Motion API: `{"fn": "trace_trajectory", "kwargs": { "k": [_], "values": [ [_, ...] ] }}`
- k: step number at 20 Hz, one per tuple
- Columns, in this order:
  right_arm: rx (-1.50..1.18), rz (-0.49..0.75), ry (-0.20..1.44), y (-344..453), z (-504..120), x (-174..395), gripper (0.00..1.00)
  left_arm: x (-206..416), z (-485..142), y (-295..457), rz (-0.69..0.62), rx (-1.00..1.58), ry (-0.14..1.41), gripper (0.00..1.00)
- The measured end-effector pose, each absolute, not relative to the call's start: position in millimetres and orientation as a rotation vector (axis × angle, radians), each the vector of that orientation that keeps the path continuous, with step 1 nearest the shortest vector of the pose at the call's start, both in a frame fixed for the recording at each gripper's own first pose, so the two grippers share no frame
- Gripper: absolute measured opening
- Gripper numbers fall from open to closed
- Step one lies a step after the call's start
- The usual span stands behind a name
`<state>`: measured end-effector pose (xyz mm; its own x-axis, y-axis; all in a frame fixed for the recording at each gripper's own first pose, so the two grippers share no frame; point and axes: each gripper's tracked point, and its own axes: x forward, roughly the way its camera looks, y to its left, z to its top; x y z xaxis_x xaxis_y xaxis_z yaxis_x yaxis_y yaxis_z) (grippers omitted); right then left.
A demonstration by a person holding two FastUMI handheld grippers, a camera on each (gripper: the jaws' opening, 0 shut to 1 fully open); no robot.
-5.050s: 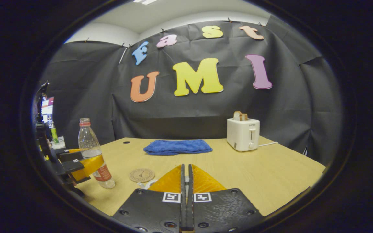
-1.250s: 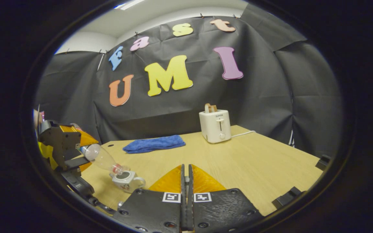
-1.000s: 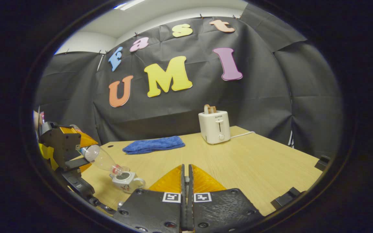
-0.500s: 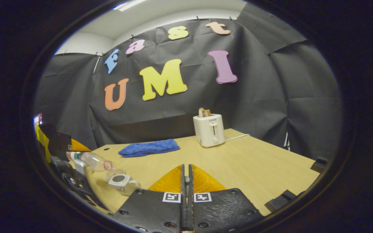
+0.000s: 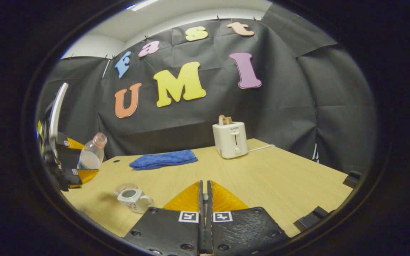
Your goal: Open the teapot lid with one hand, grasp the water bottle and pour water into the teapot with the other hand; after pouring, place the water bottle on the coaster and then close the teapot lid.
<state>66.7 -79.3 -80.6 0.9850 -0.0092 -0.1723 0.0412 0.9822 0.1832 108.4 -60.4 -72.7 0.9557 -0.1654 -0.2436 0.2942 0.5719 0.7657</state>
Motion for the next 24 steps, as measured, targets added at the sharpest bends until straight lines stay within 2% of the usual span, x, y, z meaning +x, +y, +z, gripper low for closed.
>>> {"fn": "trace_trajectory", "kwargs": {
  "k": [5,12,17,24],
  "values": [
    [0.173,0.002,0.192,-61.9,-89.4,66.4,0.0,125.8,-57.9,-66.0,-0.217,0.639,0.056,0.76],
    [0.151,0.018,0.182,-54.9,-89.0,66.5,0.0,157.5,-67.9,-58.7,-0.15,0.31,0.039,0.77],
    [0.16,0.011,0.188,-58.8,-90.6,69.3,0.0,177.7,-80.4,-63.4,-0.152,0.01,0.056,0.79],
    [0.175,0.006,0.206,-62.6,-99.6,73.1,0.0,188.4,-91.9,-70.5,-0.175,-0.035,0.072,0.8]
  ]
}}
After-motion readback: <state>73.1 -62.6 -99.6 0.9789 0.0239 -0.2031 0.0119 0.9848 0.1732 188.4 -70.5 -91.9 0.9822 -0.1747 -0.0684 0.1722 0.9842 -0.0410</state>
